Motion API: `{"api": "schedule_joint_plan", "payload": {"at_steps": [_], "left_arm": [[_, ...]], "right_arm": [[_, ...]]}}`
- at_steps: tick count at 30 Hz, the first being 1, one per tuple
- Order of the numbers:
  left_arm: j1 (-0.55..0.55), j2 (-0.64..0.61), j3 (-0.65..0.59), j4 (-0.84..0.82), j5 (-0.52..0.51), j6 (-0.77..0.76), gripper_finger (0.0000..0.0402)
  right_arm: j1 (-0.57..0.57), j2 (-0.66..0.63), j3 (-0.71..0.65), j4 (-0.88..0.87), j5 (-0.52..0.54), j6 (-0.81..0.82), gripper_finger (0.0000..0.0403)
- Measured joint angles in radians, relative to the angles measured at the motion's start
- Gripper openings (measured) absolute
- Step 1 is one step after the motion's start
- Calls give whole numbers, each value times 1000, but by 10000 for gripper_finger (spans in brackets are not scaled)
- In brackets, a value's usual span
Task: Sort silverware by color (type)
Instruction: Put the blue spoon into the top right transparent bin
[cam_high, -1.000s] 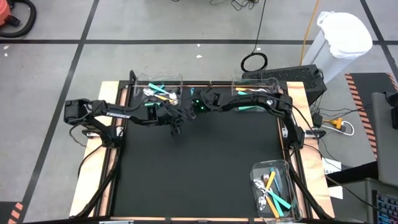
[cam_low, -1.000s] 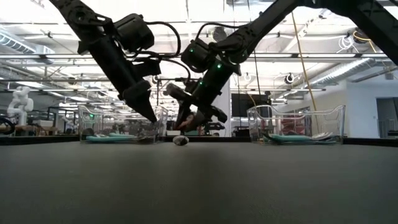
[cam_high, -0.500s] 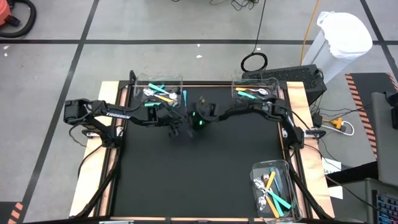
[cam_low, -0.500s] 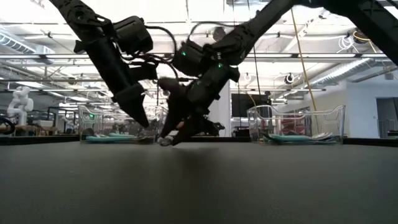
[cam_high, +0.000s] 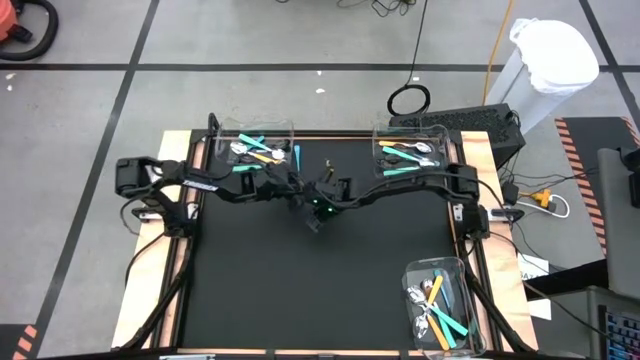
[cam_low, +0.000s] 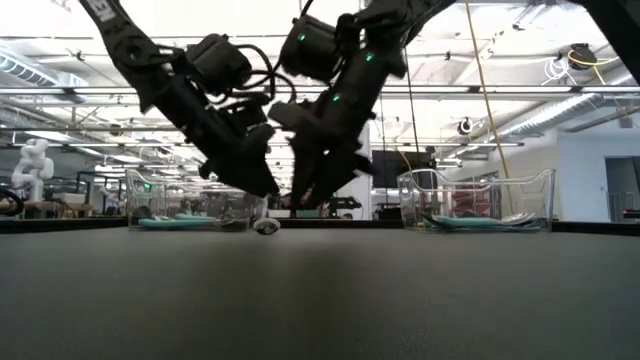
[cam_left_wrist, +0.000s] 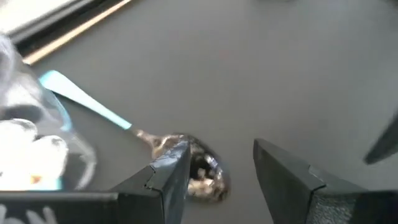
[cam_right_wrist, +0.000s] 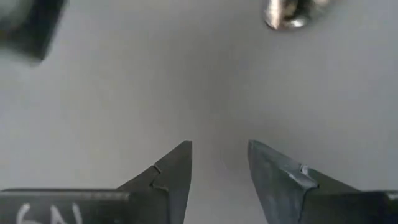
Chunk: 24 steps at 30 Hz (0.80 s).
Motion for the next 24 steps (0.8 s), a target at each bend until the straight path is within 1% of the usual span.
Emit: {"api": "schedule_joint_plan", "payload": {"at_steps": [2, 4, 6, 8, 12, 15, 18, 21, 24], "left_arm": [[10, 38, 0, 59, 5, -59, 180], [23, 74, 1, 80, 4, -158, 180], [34, 105, 10, 74, -14, -237, 180], [43, 123, 20, 71, -38, -272, 180], [56, 147, 50, 60, -59, -281, 180], [64, 162, 83, 32, -93, -281, 180], [74, 175, 102, -44, -109, -304, 180], [75, 197, 116, -83, -114, -327, 180], [75, 221, 122, -72, -114, -333, 180]], "right_arm": [[13, -29, -6, -67, 49, -12, 153], [24, -63, -22, -121, 96, -23, 153], [33, -100, -50, -136, 124, -24, 153], [38, -135, -84, -135, 143, -24, 153], [45, -187, -159, -86, 147, -19, 153], [45, -209, -202, -45, 146, -11, 153], [45, -218, -229, -23, 145, -9, 153], [48, -217, -240, -14, 145, -7, 153], [56, -218, -241, -11, 144, -7, 153]]}}
